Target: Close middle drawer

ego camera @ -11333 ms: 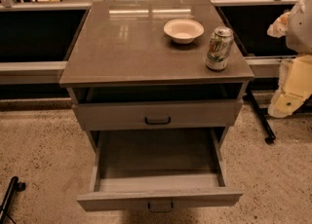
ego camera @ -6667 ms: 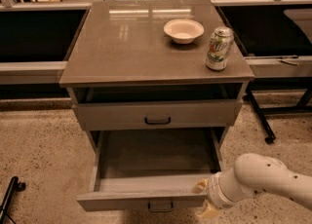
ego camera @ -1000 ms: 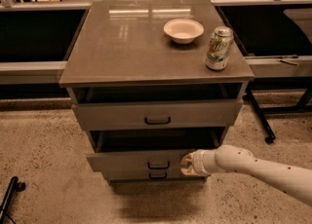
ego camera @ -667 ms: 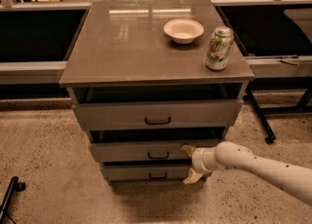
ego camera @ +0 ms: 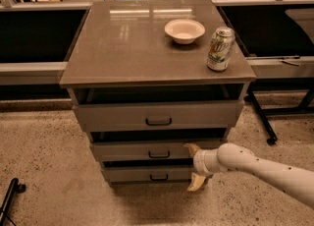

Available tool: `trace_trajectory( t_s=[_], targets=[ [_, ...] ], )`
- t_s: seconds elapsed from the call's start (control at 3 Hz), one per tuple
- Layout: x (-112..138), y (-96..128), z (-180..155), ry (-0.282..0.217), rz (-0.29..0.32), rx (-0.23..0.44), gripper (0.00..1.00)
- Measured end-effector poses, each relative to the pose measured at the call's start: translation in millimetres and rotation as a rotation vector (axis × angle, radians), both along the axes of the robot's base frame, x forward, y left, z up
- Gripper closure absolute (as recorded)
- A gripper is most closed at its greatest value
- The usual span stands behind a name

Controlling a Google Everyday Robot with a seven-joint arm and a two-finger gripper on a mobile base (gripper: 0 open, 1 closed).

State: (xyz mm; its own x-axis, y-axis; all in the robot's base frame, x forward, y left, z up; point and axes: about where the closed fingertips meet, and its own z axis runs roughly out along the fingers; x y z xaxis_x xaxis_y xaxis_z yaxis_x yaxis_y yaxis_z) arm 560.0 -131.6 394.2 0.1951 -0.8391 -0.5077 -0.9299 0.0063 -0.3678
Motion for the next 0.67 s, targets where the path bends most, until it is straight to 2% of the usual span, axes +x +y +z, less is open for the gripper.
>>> trace_trajectory(
  t_s=[0.33, 0.67],
  targets=[
    [-22, -1, -1, 0.015, 0.046, 0.002, 0.00],
    [-54, -3, 4, 0.024, 0.091, -0.016, 0.00]
  ],
)
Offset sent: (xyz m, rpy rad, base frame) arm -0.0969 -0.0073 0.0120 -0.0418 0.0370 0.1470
